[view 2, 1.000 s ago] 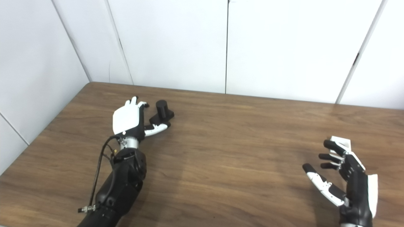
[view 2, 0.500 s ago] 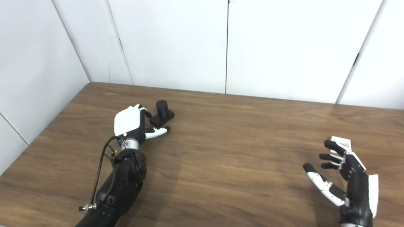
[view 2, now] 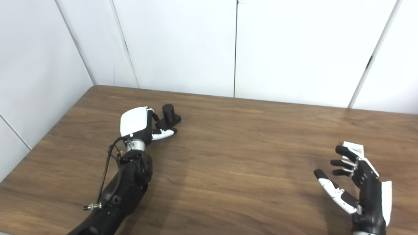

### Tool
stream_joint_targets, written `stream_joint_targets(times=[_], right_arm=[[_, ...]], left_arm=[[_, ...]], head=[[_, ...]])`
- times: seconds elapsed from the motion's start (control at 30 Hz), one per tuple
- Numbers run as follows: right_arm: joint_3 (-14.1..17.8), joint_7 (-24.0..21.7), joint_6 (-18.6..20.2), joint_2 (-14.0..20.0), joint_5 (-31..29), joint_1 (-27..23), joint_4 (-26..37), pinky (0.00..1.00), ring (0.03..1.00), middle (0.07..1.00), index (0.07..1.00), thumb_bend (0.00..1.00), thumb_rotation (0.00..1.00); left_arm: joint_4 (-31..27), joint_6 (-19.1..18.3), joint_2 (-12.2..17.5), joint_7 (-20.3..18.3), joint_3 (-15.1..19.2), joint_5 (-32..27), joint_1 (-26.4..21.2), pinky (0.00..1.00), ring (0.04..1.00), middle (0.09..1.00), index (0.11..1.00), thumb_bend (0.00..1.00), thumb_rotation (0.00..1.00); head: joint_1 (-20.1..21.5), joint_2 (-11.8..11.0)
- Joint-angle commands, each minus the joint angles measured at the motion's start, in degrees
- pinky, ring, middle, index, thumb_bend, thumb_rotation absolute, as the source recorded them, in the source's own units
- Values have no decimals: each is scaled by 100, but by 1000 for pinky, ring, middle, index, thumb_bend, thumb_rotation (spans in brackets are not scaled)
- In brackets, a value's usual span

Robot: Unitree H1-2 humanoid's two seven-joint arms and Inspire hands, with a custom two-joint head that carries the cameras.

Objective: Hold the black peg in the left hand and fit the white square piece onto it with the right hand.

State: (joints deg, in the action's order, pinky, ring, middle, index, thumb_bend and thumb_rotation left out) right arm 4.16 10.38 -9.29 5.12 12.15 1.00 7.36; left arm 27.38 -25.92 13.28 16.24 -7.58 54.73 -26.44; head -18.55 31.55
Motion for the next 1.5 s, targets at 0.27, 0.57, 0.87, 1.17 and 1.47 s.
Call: stream_joint_targets(times=[0.27,0.57,0.87,1.17,1.47], right_arm=[[77,99,-138,24,185,100,7,514,610,726,700,601,191],[85,169,-119,13,220,155,82,518,614,724,694,592,192],[120,238,-198,17,327,164,50,513,613,720,688,587,186],[136,225,-238,23,240,160,0,518,620,723,687,581,198],[140,223,-212,25,284,144,9,507,609,713,683,580,219]], left_arm=[[588,-42,217,278,-259,-291,-411,764,866,850,590,779,492],[966,84,235,492,-484,-583,-565,735,855,842,576,765,474],[996,422,251,470,-519,-1076,-561,770,864,849,564,733,428],[836,710,348,269,-527,-1534,-464,768,842,815,487,535,105],[647,1009,422,84,-533,-1874,-392,762,827,796,483,514,74]], head=[[84,9],[133,18],[132,38],[111,48],[108,57]])
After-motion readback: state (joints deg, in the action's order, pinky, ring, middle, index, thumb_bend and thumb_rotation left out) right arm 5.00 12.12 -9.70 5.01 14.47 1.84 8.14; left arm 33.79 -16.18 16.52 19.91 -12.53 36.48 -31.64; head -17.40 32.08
